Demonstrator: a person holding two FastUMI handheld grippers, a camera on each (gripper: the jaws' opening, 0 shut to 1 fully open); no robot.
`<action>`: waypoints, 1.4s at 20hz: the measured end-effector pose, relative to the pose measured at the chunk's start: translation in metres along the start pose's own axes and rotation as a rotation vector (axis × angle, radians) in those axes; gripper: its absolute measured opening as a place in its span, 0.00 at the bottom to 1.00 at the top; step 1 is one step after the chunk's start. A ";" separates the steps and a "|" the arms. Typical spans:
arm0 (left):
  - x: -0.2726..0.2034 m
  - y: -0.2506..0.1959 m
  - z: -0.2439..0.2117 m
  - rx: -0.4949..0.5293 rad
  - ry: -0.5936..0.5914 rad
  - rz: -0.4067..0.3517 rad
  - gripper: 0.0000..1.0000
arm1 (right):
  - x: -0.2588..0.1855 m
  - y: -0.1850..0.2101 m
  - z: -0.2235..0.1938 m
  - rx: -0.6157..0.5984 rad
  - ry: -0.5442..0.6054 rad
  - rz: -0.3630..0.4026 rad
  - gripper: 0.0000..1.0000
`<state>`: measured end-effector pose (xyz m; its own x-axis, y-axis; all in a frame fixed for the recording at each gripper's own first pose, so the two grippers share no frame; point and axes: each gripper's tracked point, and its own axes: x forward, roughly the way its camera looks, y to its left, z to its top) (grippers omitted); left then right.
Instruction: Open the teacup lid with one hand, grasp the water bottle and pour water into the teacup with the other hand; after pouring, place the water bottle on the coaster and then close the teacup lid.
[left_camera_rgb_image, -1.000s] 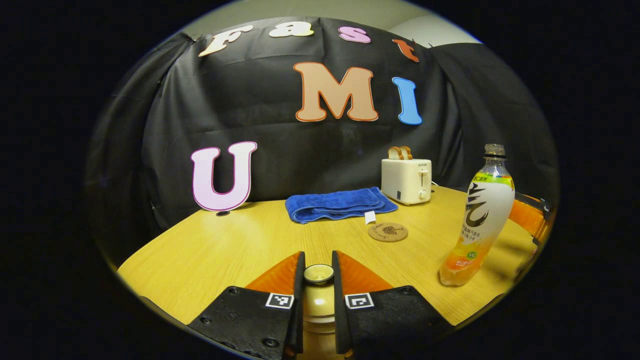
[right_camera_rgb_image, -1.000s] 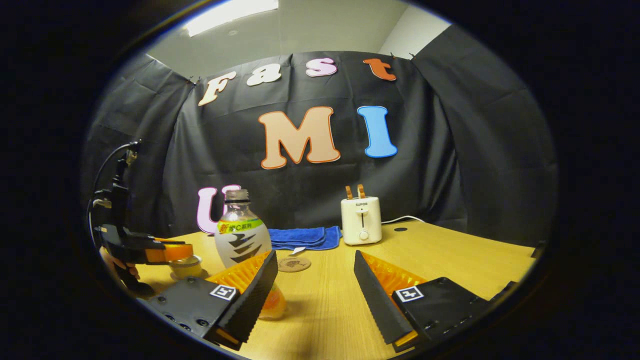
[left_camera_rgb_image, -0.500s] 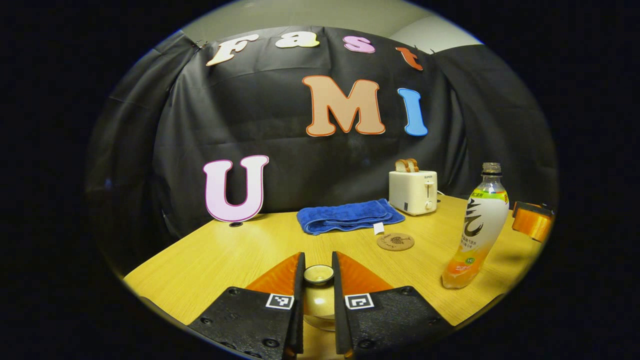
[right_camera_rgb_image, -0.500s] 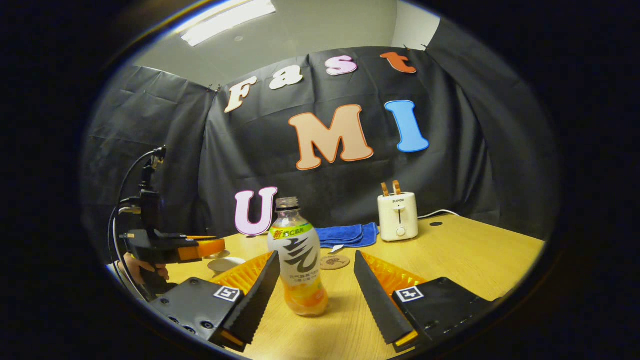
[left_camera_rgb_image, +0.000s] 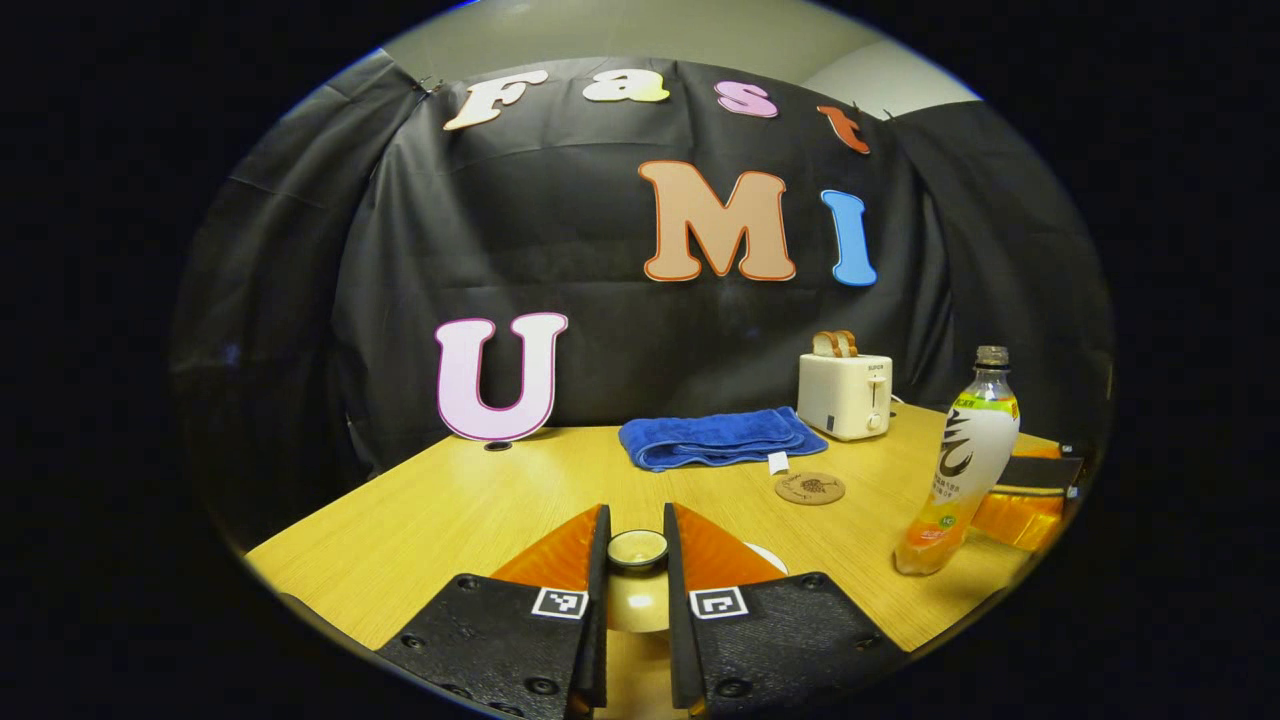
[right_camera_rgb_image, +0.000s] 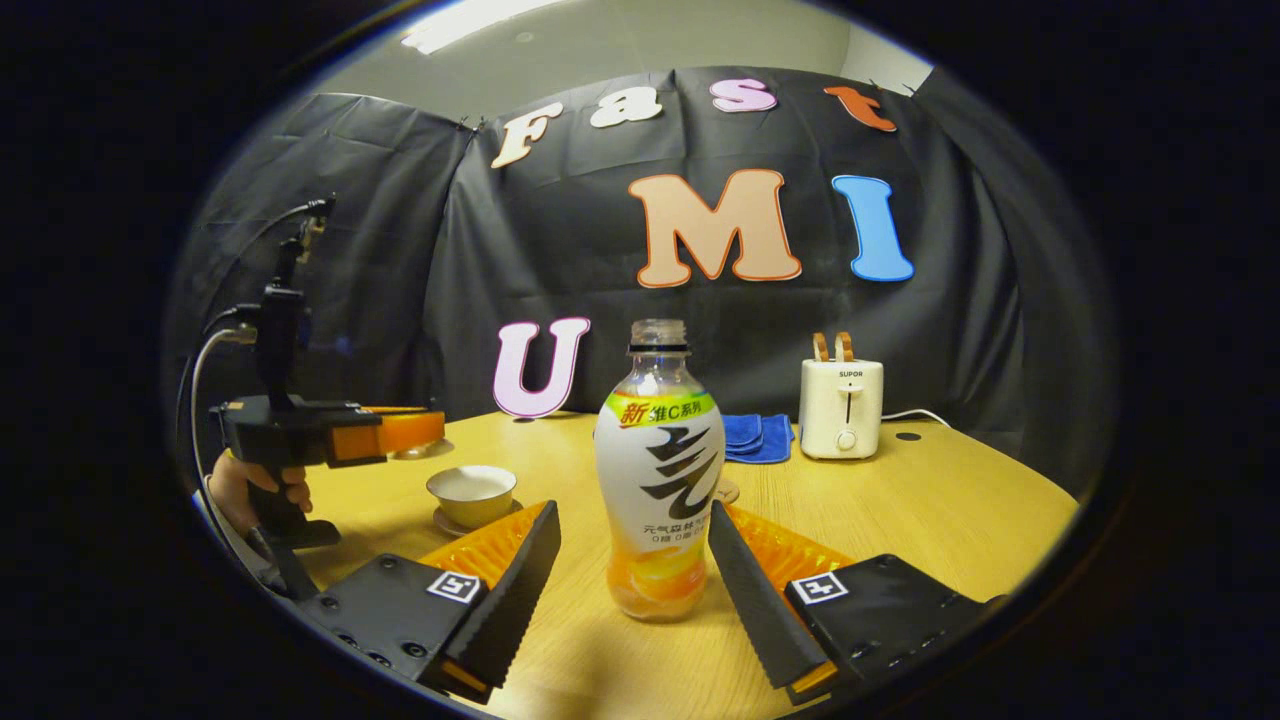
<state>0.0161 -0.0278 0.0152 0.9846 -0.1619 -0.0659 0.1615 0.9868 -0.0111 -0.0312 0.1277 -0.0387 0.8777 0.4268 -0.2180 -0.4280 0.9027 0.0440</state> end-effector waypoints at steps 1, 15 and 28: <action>0.000 0.002 0.002 -0.010 -0.004 0.002 0.22 | 0.003 -0.002 -0.006 -0.011 0.019 -0.015 0.94; 0.002 0.016 0.002 -0.053 -0.008 0.004 0.22 | 0.032 -0.003 -0.020 -0.058 0.132 -0.089 0.73; 0.001 0.033 -0.003 -0.102 0.001 0.024 0.22 | 0.048 -0.022 -0.005 -0.559 0.142 -0.180 0.66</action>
<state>0.0225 0.0047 0.0119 0.9880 -0.1383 -0.0681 0.1302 0.9852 -0.1113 0.0188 0.1281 -0.0546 0.9261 0.2236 -0.3039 -0.3574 0.7782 -0.5164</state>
